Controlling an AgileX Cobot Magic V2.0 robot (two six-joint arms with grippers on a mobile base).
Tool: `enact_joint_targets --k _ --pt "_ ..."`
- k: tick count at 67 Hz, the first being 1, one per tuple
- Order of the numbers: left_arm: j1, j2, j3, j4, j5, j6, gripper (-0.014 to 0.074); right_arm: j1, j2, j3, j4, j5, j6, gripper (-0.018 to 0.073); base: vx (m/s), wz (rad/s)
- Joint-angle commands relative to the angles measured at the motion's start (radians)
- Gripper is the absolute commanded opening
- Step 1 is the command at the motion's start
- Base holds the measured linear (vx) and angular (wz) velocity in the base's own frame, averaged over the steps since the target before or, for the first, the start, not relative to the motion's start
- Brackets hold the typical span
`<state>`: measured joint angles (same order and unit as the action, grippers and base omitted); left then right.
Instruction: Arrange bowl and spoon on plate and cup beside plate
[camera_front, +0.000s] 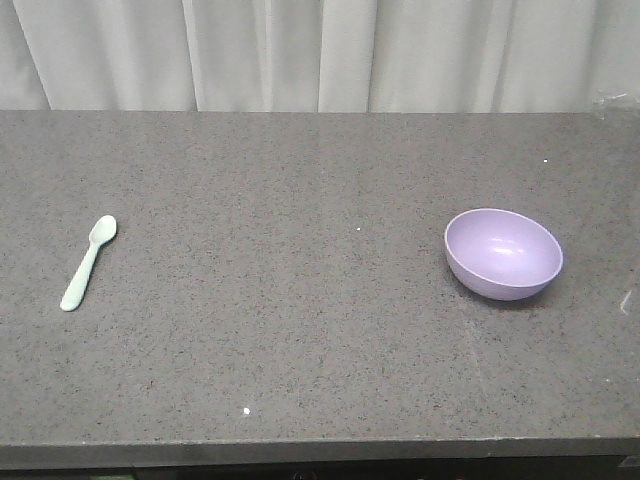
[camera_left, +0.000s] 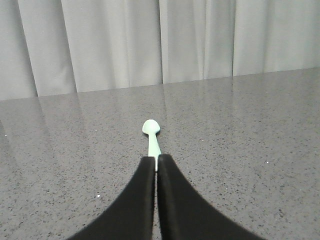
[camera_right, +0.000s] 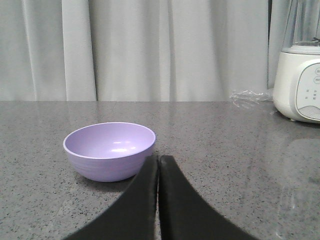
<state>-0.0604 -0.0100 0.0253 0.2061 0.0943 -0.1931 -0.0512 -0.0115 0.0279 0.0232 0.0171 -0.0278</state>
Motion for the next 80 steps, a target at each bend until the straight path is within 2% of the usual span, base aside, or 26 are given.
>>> enact_joint_targets --k 1,80 --pt "-0.001 -0.005 -0.007 0.000 -0.075 -0.011 -0.0006 -0.006 -0.008 0.004 -0.002 -0.077 -0.006 -0.0006 0.00 0.00" --pt "-0.001 -0.005 -0.007 0.000 -0.075 -0.011 -0.0006 -0.006 -0.008 0.004 -0.002 -0.077 -0.006 -0.0006 0.00 0.00"
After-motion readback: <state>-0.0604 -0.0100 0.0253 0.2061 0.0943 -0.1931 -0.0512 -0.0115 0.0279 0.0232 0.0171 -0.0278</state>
